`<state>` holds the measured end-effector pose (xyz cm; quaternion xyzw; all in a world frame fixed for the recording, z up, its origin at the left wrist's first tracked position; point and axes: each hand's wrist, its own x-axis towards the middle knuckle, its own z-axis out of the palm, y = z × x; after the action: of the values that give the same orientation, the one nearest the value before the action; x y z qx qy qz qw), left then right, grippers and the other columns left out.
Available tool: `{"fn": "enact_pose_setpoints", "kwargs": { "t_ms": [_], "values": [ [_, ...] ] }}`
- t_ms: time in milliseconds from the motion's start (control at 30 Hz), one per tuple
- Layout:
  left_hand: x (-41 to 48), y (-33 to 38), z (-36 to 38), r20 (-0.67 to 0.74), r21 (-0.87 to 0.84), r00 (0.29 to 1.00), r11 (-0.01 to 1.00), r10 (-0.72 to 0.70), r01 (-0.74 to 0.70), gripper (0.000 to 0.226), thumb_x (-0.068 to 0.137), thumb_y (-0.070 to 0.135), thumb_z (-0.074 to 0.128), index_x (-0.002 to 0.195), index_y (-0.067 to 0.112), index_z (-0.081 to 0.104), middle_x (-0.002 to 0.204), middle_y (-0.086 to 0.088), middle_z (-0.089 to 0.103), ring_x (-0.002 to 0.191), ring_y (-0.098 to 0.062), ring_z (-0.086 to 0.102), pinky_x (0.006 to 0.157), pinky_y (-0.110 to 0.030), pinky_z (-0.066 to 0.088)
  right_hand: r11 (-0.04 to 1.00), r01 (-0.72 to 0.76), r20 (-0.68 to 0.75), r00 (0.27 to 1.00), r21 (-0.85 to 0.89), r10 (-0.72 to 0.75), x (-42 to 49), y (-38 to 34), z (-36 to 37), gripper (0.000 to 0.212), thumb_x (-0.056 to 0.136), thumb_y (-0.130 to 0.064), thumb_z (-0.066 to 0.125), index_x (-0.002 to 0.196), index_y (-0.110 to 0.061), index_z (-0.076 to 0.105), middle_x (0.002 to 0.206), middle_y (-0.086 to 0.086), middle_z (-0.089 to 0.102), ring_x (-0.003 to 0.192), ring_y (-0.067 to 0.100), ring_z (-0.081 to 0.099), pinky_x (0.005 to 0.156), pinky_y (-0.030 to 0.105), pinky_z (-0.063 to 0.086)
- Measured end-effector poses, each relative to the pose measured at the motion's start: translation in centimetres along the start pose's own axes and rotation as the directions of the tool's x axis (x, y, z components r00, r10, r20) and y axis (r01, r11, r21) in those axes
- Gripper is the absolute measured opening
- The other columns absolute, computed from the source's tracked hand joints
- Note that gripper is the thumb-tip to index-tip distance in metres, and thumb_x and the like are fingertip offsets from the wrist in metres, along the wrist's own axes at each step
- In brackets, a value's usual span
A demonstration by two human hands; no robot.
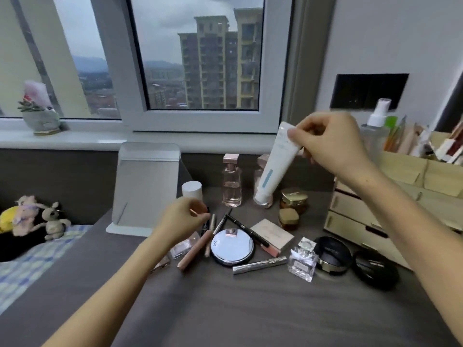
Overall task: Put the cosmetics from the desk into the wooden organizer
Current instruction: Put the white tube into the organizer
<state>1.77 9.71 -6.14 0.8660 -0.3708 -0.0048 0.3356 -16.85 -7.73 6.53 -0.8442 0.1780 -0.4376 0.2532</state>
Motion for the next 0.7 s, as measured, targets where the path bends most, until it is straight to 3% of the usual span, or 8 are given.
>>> {"fn": "enact_pose_setpoints", "kwargs": {
  "t_ms": [67, 200, 333, 467, 600, 700],
  "values": [
    [1.0, 2.5, 1.1, -0.03, -0.041, 0.996, 0.996, 0.082, -0.083, 0.006, 0.079, 0.021, 0.068, 0.082, 0.016, 0.07, 0.075, 0.006, 0.065, 0.072, -0.01, 0.062, 0.065, -0.02, 0.045, 1.0, 0.007, -0.119, 0.993, -0.019, -0.009, 0.6, 0.0, -3.3, 0.01, 0.085, -0.021, 0.064, 0.081, -0.012, 0.068, 0.068, -0.003, 0.062, 0.059, 0.009, 0.055, 0.053, 0.024, 0.044],
    [3.3, 7.8, 2.8, -0.099, -0.113, 0.973, 0.969, 0.209, -0.22, 0.011, 0.077, 0.021, 0.069, 0.069, 0.027, 0.065, 0.065, 0.014, 0.062, 0.064, -0.001, 0.057, 0.055, -0.005, 0.034, 0.99, -0.039, -0.392, 0.92, -0.138, -0.018, 2.2, 0.6, -10.4, 0.017, 0.078, -0.02, 0.062, 0.074, -0.005, 0.069, 0.068, 0.015, 0.064, 0.063, 0.02, 0.053, 0.063, 0.037, 0.048],
    [5.6, 13.6, 4.4, -0.099, -0.256, 0.943, 0.908, 0.317, -0.332, 0.005, 0.081, 0.026, 0.067, 0.08, 0.022, 0.07, 0.079, 0.006, 0.069, 0.076, -0.005, 0.062, 0.068, -0.017, 0.044, 0.903, -0.137, -0.554, 0.823, -0.406, -0.124, 3.9, 1.9, -16.8, 0.026, 0.077, -0.02, 0.057, 0.074, 0.003, 0.068, 0.069, 0.018, 0.065, 0.068, 0.029, 0.057, 0.063, 0.034, 0.043],
    [7.3, 18.4, 6.1, -0.067, -0.338, 0.919, 0.858, 0.388, -0.387, 0.009, 0.083, 0.028, 0.065, 0.088, 0.022, 0.069, 0.083, 0.006, 0.068, 0.08, -0.006, 0.061, 0.074, -0.024, 0.047, 0.803, -0.22, -0.544, 0.826, -0.554, -0.15, 6.1, 4.2, -18.3, 0.025, 0.083, -0.018, 0.053, 0.081, 0.001, 0.07, 0.082, 0.02, 0.07, 0.08, 0.035, 0.062, 0.073, 0.037, 0.045],
    [8.9, 21.9, 7.8, -0.027, -0.399, 0.888, 0.81, 0.459, -0.43, 0.018, 0.085, 0.029, 0.063, 0.1, 0.021, 0.065, 0.091, 0.01, 0.063, 0.082, 0.0, 0.058, 0.068, -0.016, 0.045, 0.769, -0.279, -0.503, 0.862, -0.576, -0.065, 8.4, 8.1, -16.7, 0.024, 0.09, -0.016, 0.052, 0.085, 0.002, 0.068, 0.089, 0.018, 0.069, 0.081, 0.026, 0.061, 0.061, 0.024, 0.037],
    [10.1, 23.2, 8.8, 0.026, -0.439, 0.881, 0.797, 0.472, -0.414, 0.034, 0.083, 0.034, 0.064, 0.114, 0.02, 0.06, 0.104, 0.008, 0.061, 0.093, -0.007, 0.061, 0.079, -0.023, 0.049, 0.765, -0.344, -0.507, 0.862, -0.544, 0.027, 10.0, 10.8, -15.3, 0.025, 0.093, -0.017, 0.051, 0.088, 0.001, 0.067, 0.091, 0.018, 0.068, 0.084, 0.03, 0.063, 0.062, 0.024, 0.037]
  ]
}}
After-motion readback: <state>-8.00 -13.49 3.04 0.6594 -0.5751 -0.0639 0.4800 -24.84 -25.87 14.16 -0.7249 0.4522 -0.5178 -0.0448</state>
